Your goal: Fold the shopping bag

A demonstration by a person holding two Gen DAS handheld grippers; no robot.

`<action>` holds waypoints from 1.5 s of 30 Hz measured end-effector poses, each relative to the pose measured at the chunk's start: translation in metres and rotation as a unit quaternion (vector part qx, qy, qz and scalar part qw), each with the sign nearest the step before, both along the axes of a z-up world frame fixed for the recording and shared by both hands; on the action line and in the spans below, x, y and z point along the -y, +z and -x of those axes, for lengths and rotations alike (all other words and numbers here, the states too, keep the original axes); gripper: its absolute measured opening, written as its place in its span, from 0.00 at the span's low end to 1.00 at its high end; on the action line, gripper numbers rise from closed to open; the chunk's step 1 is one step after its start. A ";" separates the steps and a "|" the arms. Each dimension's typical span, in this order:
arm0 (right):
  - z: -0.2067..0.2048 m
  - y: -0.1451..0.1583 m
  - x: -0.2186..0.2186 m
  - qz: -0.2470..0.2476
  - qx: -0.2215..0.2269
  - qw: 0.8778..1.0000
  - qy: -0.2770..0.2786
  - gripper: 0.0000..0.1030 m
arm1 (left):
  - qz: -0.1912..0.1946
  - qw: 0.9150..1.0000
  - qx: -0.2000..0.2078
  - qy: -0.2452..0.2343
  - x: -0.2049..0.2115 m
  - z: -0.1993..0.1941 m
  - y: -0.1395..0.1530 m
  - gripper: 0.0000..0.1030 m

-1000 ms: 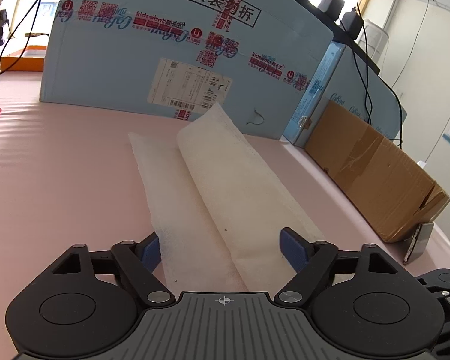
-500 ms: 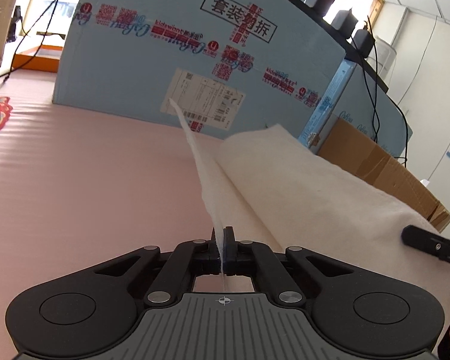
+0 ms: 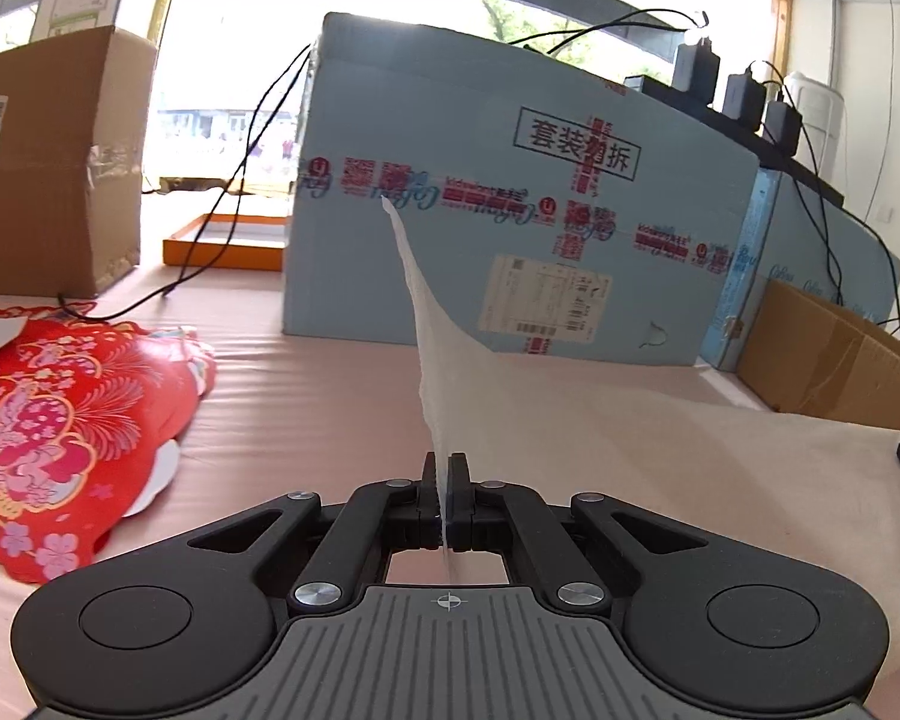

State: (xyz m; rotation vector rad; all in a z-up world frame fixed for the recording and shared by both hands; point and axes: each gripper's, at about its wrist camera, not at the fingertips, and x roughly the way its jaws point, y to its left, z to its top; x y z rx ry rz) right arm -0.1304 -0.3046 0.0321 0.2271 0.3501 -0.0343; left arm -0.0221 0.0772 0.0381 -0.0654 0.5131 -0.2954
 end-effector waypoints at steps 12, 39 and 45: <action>-0.010 -0.032 -0.004 0.047 -0.093 0.994 -0.024 0.02 | -0.214 0.972 -0.025 0.094 0.001 -0.022 -0.021 0.25; 0.053 -0.037 0.044 -0.257 -0.150 0.955 -0.017 0.63 | -0.187 0.975 0.016 -0.117 0.087 0.028 -0.038 0.94; 0.052 -0.051 0.052 -0.345 -0.171 0.923 -0.022 0.38 | -0.187 0.975 0.018 -0.119 0.087 0.027 -0.038 0.94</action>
